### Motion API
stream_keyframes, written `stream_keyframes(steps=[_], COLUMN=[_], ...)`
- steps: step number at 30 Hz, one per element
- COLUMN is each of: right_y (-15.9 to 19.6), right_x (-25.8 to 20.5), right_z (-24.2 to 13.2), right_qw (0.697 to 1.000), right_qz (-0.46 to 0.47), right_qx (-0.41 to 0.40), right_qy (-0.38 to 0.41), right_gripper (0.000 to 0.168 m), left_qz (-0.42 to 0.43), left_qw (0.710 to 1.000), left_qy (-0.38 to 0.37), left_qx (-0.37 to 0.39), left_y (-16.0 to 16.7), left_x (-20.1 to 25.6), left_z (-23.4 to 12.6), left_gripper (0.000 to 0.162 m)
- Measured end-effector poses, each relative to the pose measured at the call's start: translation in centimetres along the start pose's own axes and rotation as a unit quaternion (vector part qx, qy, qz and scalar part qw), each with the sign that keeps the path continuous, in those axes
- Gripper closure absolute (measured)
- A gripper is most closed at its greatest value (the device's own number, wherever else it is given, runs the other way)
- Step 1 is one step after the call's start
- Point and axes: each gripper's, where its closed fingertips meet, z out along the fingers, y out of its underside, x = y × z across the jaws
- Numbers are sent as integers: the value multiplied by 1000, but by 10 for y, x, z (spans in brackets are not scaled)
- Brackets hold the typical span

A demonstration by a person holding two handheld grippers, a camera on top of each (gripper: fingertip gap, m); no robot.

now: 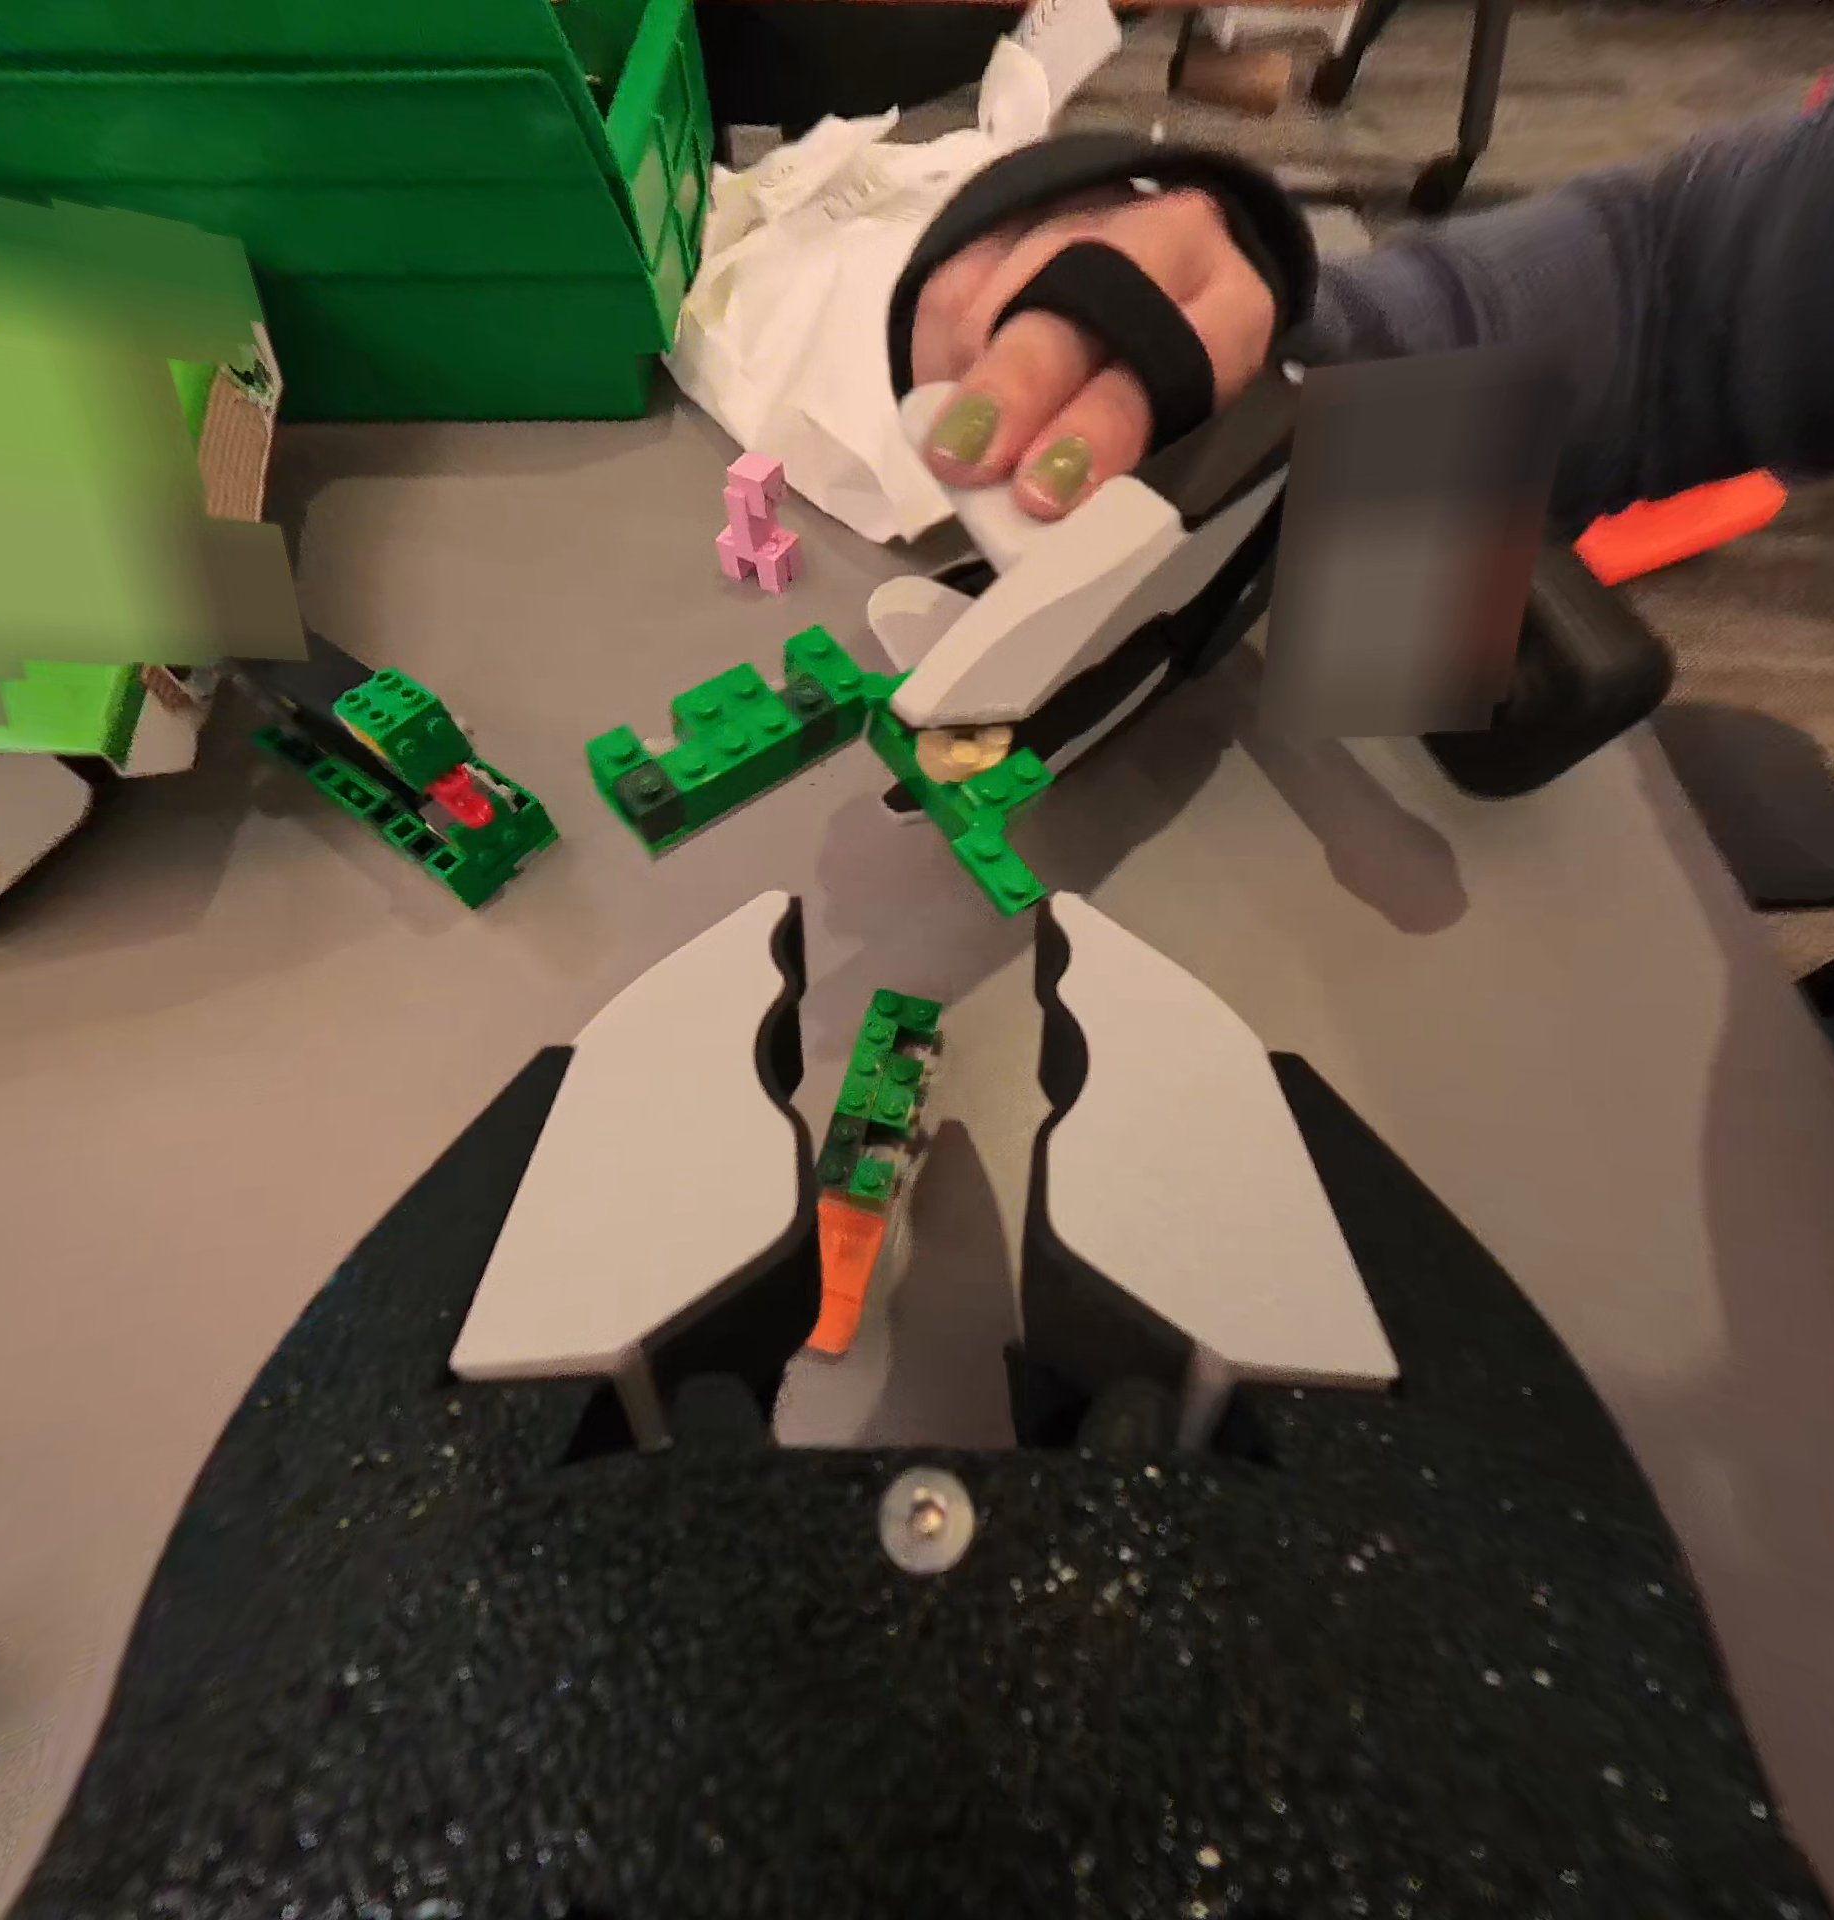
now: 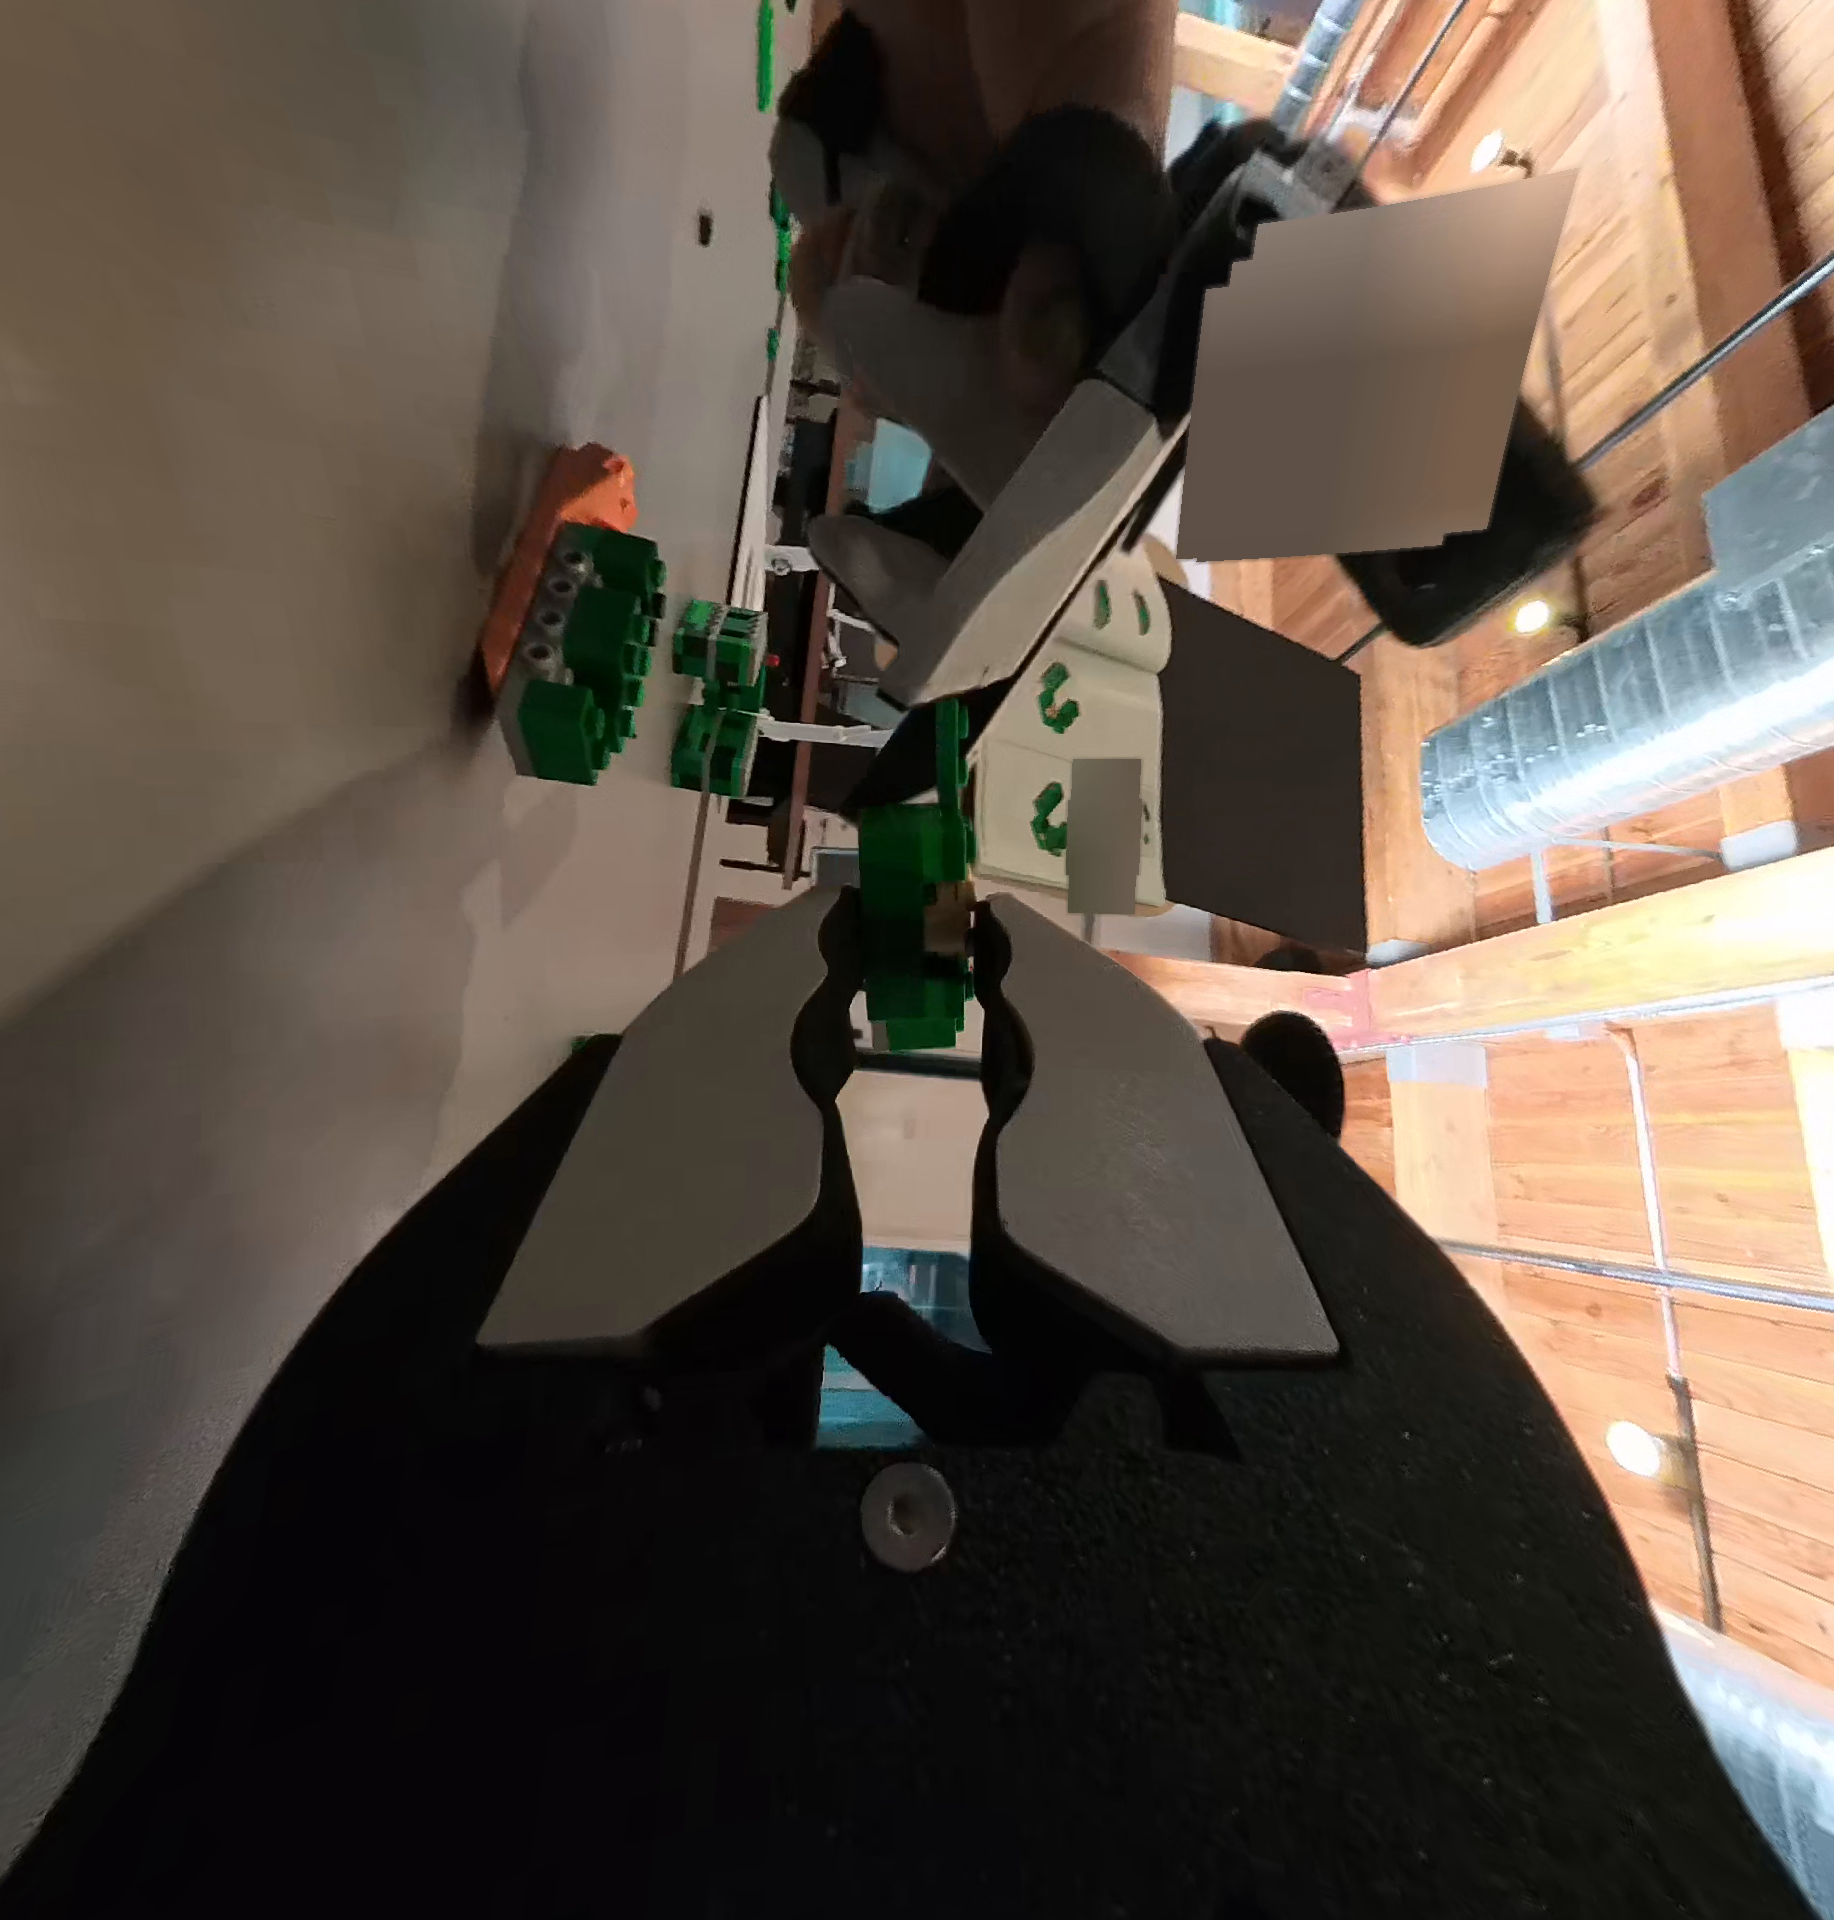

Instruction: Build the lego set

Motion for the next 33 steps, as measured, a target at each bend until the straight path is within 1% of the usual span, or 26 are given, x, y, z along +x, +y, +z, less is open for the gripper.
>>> stream_keyframes(steps=[2, 4, 7, 11, 16, 19, 22, 25, 27, 29, 33], right_y=[-3, -7, -20, -32, -52, -61, -65, -62, -55, -44, -25], right_x=[6, 9, 10, 11, 21, 25, 26, 28, 30, 31, 32], right_z=[-2, -4, -7, -8, -12, -14, -16, -15, -13, -11, -11], right_qw=[1000, 1000, 999, 998, 993, 990, 987, 987, 987, 983, 952], right_qz=[-12, -17, 3, 12, 57, 76, 85, 95, 111, 156, 292], right_qx=[5, 13, 41, 65, 105, 123, 133, 127, 114, 94, 80], right_qy=[14, 18, 9, 3, 2, 0, -1, 3, 4, -4, -47], right_gripper=[149, 149, 149, 149, 149, 149, 149, 149, 149, 148, 138], left_qz=[-35, -38, -13, -16, -18, -12, -14, -25, -32, -44, -53], left_qw=[999, 997, 995, 990, 981, 976, 974, 970, 970, 969, 966], left_qy=[10, 14, 31, 89, 164, 195, 199, 208, 198, 183, 141], left_qx=[31, 60, 89, 111, 105, 99, 105, 122, 139, 163, 212], left_y=[-5, -11, -19, -24, -22, -19, -18, -19, -22, -27, -35], left_x=[-4, -8, -6, 2, 15, 24, 23, 22, 17, 10, -7], left_z=[-6, -14, -20, -27, -20, -14, -14, -20, -23, -27, -41], left_gripper=[110, 105, 104, 104, 105, 117, 133, 137, 139, 143, 144])
